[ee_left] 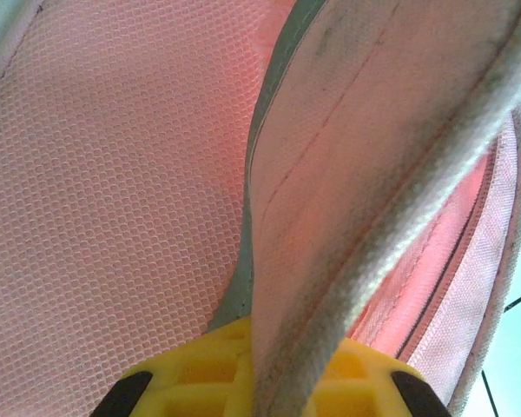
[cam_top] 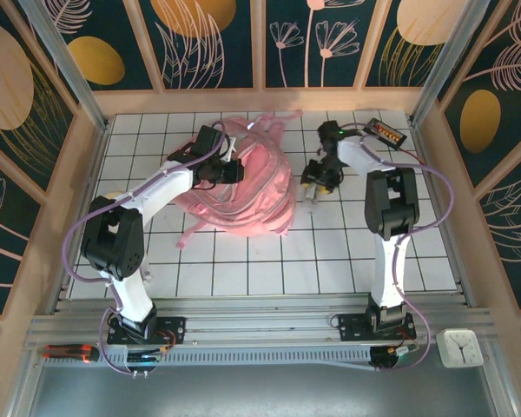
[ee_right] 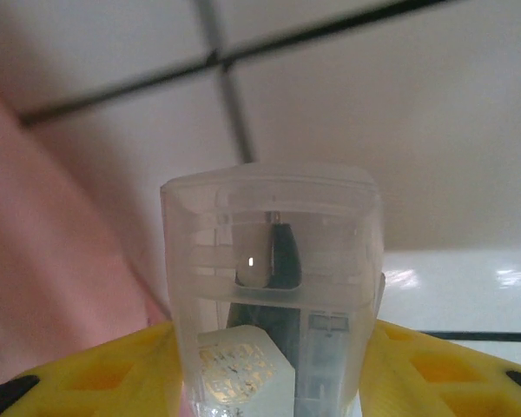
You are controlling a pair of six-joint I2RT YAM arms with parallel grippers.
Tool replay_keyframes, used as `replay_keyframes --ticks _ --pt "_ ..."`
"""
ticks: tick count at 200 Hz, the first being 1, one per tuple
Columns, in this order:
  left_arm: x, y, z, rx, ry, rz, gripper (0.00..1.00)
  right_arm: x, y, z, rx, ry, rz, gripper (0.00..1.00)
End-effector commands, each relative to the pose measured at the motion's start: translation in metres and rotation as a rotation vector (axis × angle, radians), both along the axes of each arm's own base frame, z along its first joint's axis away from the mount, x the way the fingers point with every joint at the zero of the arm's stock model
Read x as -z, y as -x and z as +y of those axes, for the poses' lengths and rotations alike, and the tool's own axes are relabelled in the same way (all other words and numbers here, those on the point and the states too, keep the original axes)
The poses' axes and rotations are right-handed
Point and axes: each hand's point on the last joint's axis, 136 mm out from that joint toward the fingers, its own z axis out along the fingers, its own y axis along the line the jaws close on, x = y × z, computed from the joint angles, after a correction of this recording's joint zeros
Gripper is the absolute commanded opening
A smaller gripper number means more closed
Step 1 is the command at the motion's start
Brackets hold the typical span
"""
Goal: Pack books, pencil case, and school supplies into a backpack
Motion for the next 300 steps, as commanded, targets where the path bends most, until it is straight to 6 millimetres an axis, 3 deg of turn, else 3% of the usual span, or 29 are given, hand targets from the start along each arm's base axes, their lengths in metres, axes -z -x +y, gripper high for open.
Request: replay_keyframes --ticks 1,51,86,126,172,217,260,284,300 --pt "-0.013 0.005 -0.005 0.03 0.026 -0.036 0.0 0.019 0.029 -0.006 -0.194 0.109 0.054 0.51" --pt "-0.012 0.01 0.003 0.036 -0.019 -0.039 0.0 0.033 0.042 -0.018 -0.317 0.248 0.045 0.53" --pt "-0.01 0.014 0.005 0.034 -0.02 -0.033 0.0 0.034 0.047 -0.02 -0.307 0.25 0.051 0.74" --pt "-0.012 0.016 0.007 0.034 -0.029 -0.04 0.0 0.035 0.072 -0.016 -0.297 0.219 0.066 0.77" --pt "-0.012 0.017 0.008 0.036 -0.034 -0.039 0.0 0.042 0.106 -0.011 -0.291 0.205 0.087 0.74" --pt "-0.02 0.013 0.006 0.038 -0.029 -0.051 0.0 0.045 0.104 -0.013 -0.27 0.224 0.084 0.48" --pt "-0.032 0.012 0.005 0.037 -0.021 -0.06 0.0 0.016 0.098 -0.011 -0.24 0.197 0.025 0.4" --pt "-0.041 0.009 0.002 0.029 0.001 -0.067 0.0 -0.022 0.091 -0.002 -0.203 0.116 -0.033 0.4" --pt "-0.048 0.007 -0.001 0.025 0.02 -0.069 0.0 -0.059 0.084 0.017 -0.173 -0.017 -0.082 0.4"
